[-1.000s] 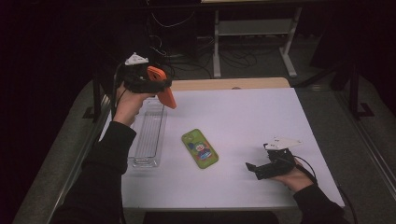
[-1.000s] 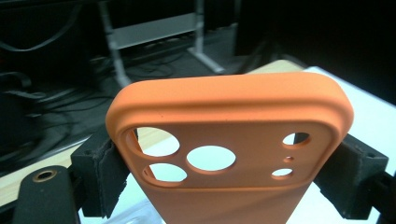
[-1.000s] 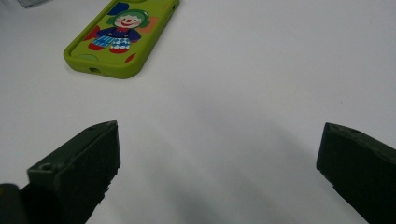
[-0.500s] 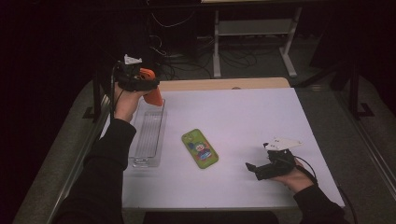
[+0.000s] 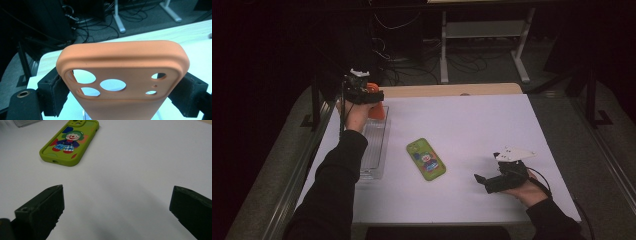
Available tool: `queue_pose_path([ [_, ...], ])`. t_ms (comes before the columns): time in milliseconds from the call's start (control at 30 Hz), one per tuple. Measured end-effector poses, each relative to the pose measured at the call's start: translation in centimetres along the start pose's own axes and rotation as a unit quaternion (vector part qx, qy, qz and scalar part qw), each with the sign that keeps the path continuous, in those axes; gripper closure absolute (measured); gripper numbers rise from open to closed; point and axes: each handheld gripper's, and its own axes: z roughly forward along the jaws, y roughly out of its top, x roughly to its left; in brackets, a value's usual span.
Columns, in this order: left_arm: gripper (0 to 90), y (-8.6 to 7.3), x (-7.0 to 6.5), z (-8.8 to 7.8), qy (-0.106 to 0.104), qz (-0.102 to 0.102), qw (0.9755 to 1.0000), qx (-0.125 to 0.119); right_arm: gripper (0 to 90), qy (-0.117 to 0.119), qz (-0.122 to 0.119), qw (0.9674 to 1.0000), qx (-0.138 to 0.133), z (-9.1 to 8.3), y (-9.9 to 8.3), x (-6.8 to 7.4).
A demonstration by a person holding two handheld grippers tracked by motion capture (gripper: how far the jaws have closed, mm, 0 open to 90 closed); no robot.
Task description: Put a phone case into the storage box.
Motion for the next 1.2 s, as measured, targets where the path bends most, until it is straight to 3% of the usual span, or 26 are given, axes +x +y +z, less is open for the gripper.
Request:
queue_pose_path([
  [167, 14.1, -0.3, 0.2, 0.9, 0.007, -0.021, 0.9997, 0.008, 0.0, 0.003, 0.009, 0.9999, -0.005, -0.1, 0.0, 0.0],
  [400, 13.8, -0.8, -0.1, 2.3, 0.02, -0.022, 0.9991, 0.031, 0.0, 0.003, 0.008, 0.9999, -0.007, -0.2, 0.1, 0.0],
  [567, 13.4, -0.9, -0.2, 3.0, 0.021, -0.032, 0.9988, 0.029, 0.0, 0.004, 0.004, 0.9999, -0.009, -0.2, 0.1, -0.1],
  [767, 12.6, -0.9, -0.5, 3.3, 0.026, -0.026, 0.9989, 0.028, 0.0, 0.007, 0.01, 0.9999, -0.01, -0.3, 0.1, -0.1],
  [867, 11.6, -0.9, -0.5, 3.4, 0.022, -0.028, 0.9991, 0.022, 0.0, 0.007, 0.009, 0.9999, -0.01, -0.3, 0.1, -0.1],
  [1067, 0.5, -1.0, -0.1, 3.4, 0.009, -0.03, 0.9991, 0.028, 0.0, 0.007, 0.009, 0.9999, -0.009, -0.3, 0.1, 0.0],
  [1200, 0.0, -0.8, 0.2, 3.0, -0.003, -0.028, 0.9993, 0.023, 0.0, 0.007, 0.007, 0.9999, -0.01, -0.3, 0.1, 0.0],
])
